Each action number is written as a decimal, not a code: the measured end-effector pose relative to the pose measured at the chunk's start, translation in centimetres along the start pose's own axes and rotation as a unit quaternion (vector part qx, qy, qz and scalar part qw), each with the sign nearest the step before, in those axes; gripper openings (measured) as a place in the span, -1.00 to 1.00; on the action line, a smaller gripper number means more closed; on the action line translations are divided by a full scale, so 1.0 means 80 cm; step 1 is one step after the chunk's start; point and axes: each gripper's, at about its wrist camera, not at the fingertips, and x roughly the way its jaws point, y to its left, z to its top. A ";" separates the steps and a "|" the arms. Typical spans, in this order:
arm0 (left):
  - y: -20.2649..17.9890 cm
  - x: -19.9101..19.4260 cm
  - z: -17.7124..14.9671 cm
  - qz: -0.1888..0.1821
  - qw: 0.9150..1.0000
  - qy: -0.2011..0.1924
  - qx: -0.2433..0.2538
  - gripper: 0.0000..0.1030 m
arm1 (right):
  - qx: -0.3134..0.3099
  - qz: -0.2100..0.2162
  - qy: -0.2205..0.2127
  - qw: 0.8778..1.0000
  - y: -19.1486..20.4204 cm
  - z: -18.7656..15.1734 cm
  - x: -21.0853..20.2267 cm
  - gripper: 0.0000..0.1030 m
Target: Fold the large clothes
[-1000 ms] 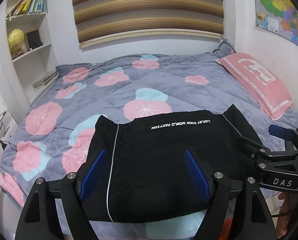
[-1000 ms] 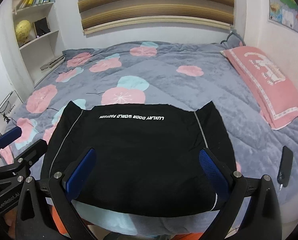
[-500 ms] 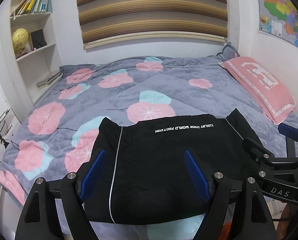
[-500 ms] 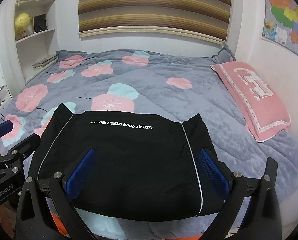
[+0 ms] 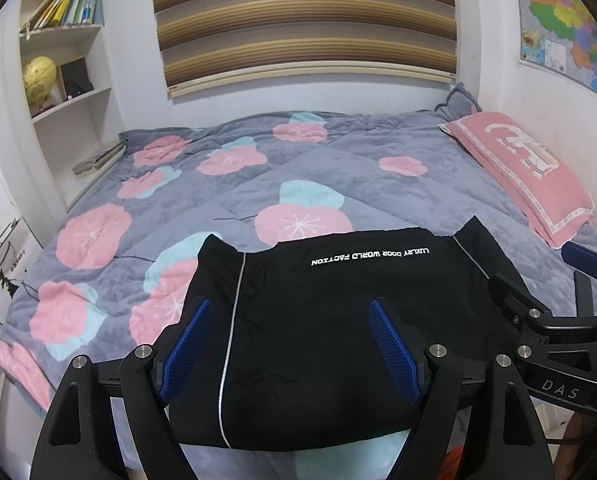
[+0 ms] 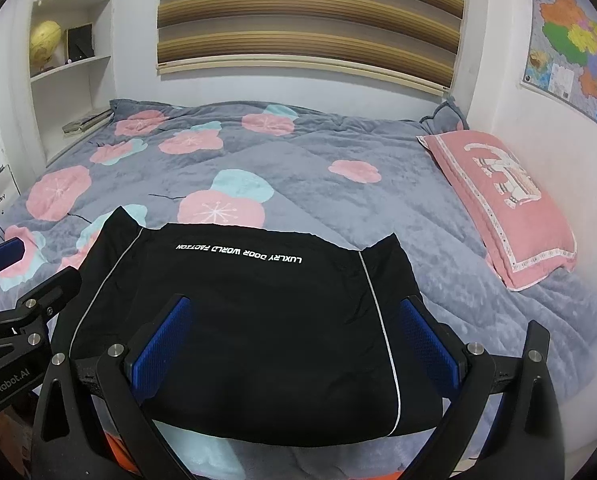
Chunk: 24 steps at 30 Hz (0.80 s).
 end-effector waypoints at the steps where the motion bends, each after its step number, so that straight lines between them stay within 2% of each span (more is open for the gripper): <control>1: 0.000 0.001 0.000 0.000 1.000 0.000 0.000 0.58 | 0.000 0.000 0.001 1.000 0.000 0.000 0.001 1.00; 24: 0.001 0.010 -0.002 0.015 1.000 -0.001 0.003 0.58 | -0.004 0.013 0.023 1.000 0.003 -0.004 0.026 1.00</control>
